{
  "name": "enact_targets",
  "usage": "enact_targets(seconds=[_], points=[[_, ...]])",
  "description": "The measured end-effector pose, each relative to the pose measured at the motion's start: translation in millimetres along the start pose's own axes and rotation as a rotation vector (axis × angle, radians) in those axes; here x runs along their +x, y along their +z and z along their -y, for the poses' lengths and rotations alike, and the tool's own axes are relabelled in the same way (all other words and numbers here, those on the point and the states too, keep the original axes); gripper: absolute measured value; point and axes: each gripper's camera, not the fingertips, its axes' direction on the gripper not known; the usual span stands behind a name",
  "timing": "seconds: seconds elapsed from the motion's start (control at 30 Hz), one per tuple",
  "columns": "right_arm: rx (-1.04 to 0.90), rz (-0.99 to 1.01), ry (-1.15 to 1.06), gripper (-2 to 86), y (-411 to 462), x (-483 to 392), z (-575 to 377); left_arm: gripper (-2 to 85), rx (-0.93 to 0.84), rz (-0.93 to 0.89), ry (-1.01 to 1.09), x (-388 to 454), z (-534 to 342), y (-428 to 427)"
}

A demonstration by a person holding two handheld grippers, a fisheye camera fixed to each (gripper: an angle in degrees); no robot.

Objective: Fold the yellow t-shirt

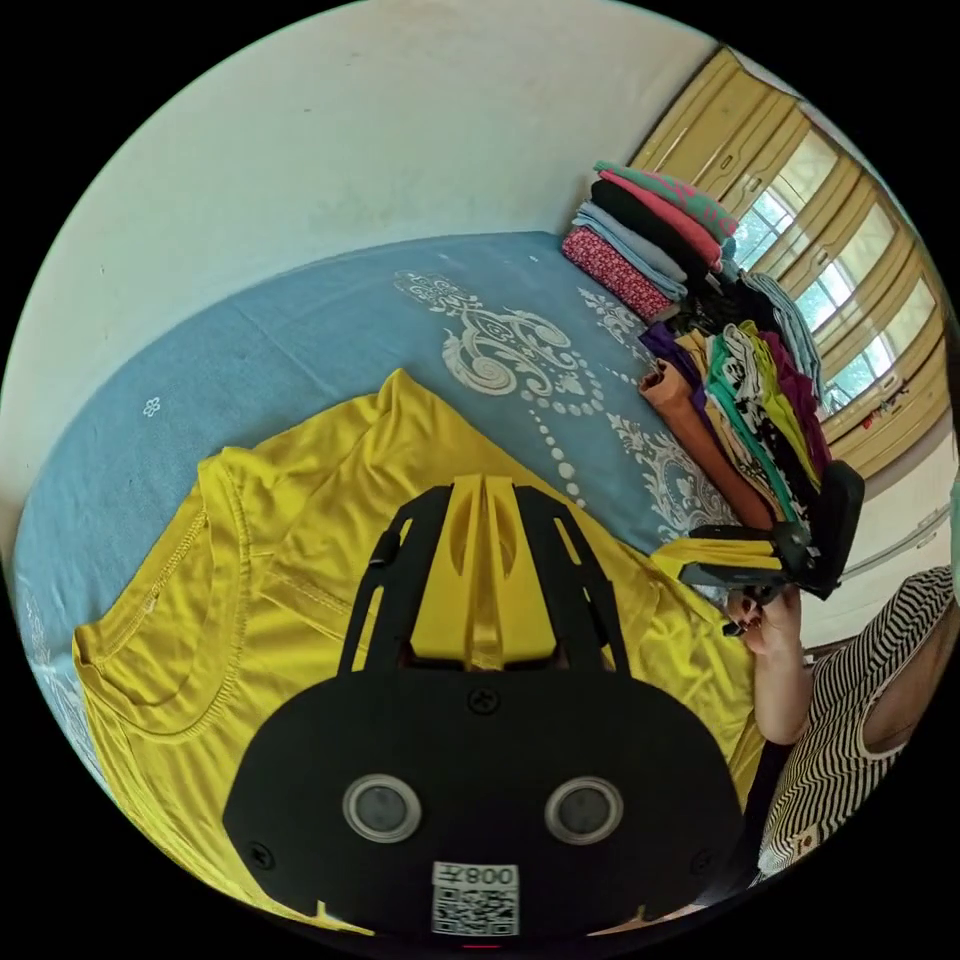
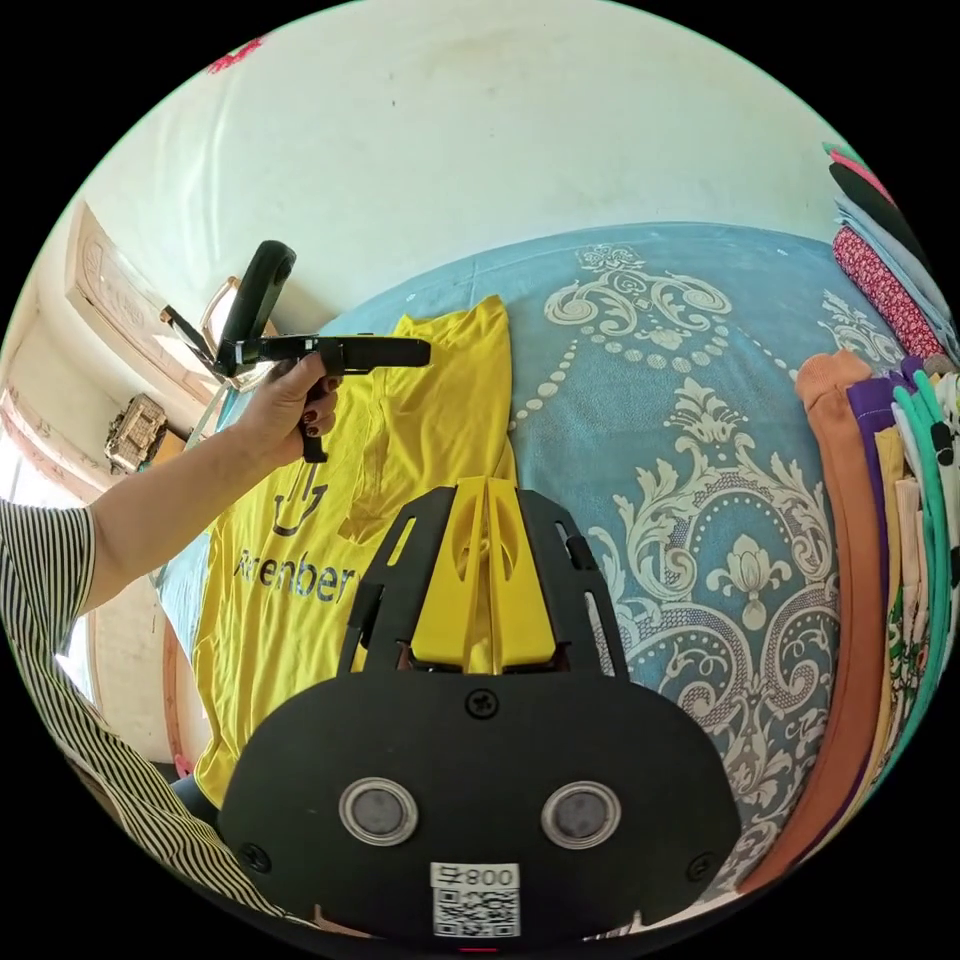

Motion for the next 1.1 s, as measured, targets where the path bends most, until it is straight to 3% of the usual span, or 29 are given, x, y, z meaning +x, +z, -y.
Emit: enact_targets(seconds=[0.1, 0.27, 0.43, 0.53, 0.63, 0.8, 0.97, 1.1], points=[[-0.11, 0.016, -0.009, 1.8, 22, 1, 5, 0.3, -0.153, 0.032, 0.049, 17, -12, 20], [-0.054, -0.033, 0.001, 1.6, 7, -4, 13, 0.3, -0.01, -0.04, 0.052, 31, -32, -42], [-0.069, -0.025, 0.005, 0.6, 13, -3, 21, 0.3, -0.124, -0.002, 0.008, 30, -75, -62], [-0.058, 0.002, 0.018, 0.1, 11, 2, 26, 0.3, -0.036, -0.146, -0.092, 19, -117, -106], [-0.048, -0.034, -0.003, 0.0, 9, -5, 32, 0.3, -0.197, -0.167, -0.141, 14, -159, -109], [-0.052, -0.036, 0.001, -0.2, 5, -7, 46, 0.2, -0.067, -0.154, -0.238, 1, -213, -190], [-0.071, 0.202, 0.144, -0.2, -5, 36, 65, 0.2, 0.004, -0.176, -0.413, -23, -318, -271], [-0.052, 0.115, 0.159, -0.1, -27, 28, 83, 0.3, 0.038, -0.126, -0.516, -40, -392, -321]])
